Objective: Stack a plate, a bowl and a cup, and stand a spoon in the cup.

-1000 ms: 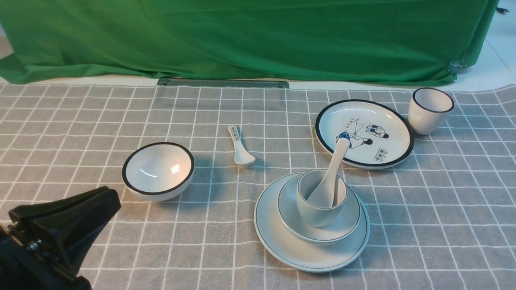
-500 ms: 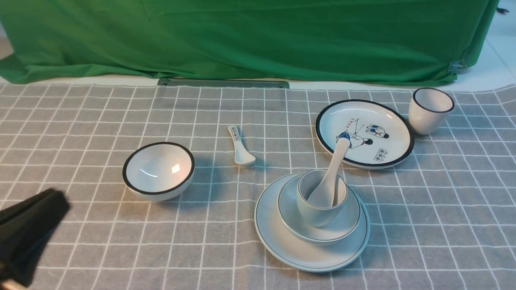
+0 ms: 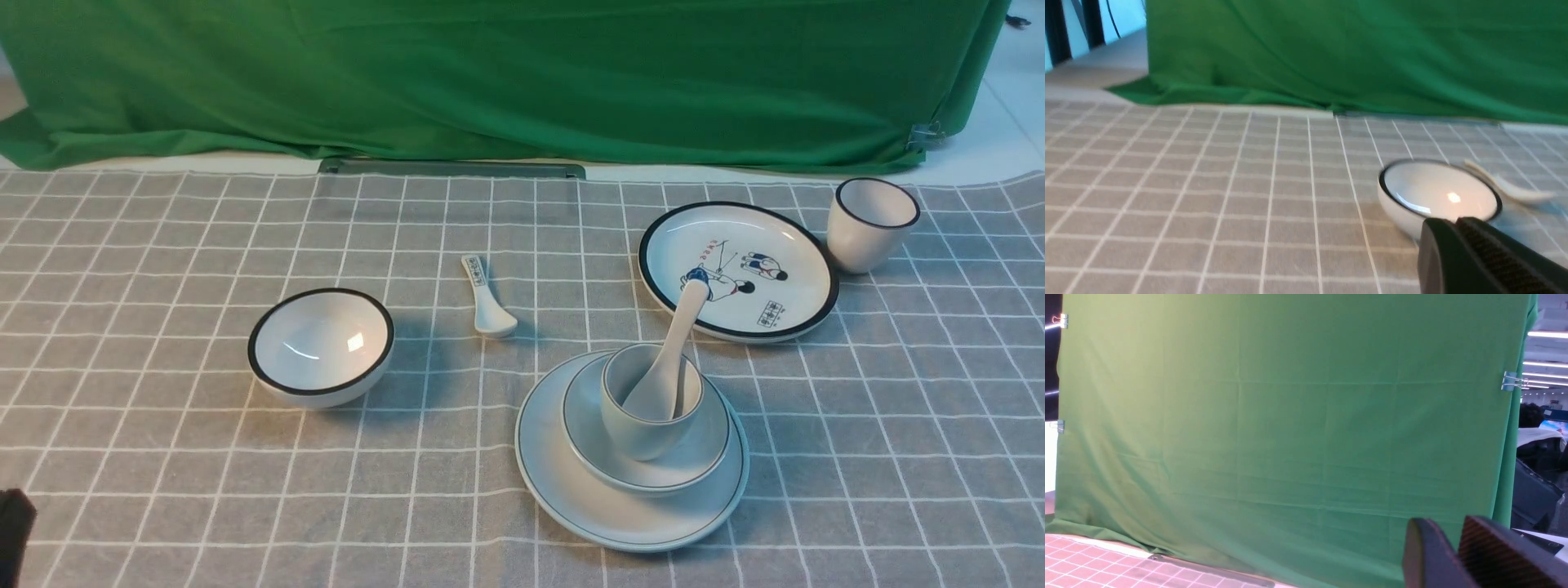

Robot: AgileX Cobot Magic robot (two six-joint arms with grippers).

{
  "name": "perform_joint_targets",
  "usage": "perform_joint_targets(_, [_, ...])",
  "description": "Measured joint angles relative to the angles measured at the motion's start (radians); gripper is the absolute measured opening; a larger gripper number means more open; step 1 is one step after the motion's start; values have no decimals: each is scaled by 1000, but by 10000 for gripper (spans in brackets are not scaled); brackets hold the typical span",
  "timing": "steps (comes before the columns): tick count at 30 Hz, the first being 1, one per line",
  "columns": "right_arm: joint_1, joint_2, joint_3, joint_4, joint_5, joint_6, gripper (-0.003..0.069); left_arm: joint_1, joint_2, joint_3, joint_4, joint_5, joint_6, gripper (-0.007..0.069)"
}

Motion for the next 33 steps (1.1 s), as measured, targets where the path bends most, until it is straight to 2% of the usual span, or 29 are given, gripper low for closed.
perform_joint_targets(7, [0, 0, 0, 0, 0, 0, 184, -72, 0, 0, 20, 81, 0, 13])
perform_joint_targets(33, [0, 0, 0, -1, 1, 0, 211, -72, 0, 0, 24, 82, 0, 17])
